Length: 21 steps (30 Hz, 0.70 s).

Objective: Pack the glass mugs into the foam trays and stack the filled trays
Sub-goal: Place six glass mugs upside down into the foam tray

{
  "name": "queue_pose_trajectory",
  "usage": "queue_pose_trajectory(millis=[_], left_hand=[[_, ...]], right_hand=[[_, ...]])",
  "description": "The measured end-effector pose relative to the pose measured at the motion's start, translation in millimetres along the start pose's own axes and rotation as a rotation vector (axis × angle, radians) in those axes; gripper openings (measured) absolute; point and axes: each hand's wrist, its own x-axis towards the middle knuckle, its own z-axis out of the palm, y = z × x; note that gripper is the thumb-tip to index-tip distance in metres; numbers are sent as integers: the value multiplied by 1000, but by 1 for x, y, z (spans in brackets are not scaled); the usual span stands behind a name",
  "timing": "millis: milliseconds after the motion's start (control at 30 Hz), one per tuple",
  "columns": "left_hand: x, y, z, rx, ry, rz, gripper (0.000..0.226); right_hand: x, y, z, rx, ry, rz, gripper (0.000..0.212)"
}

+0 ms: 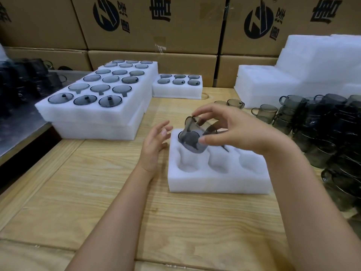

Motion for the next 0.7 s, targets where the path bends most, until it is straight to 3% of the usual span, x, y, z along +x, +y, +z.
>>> queue_pose_trajectory(millis=[233, 433, 600, 700], left_hand=[[-2, -4, 2, 28, -47, 12, 36], [-4, -1, 2, 48, -67, 11, 36], [-8, 2, 7, 88, -100, 53, 55], [-10, 4, 9, 77, -97, 56, 52]], right_hand=[[3, 0, 19, -299, -195, 3, 51], [3, -5, 27, -424, -230, -15, 51], [5, -6, 33, -523, -225, -4, 57], [5, -3, 31, -523, -227, -1, 59]])
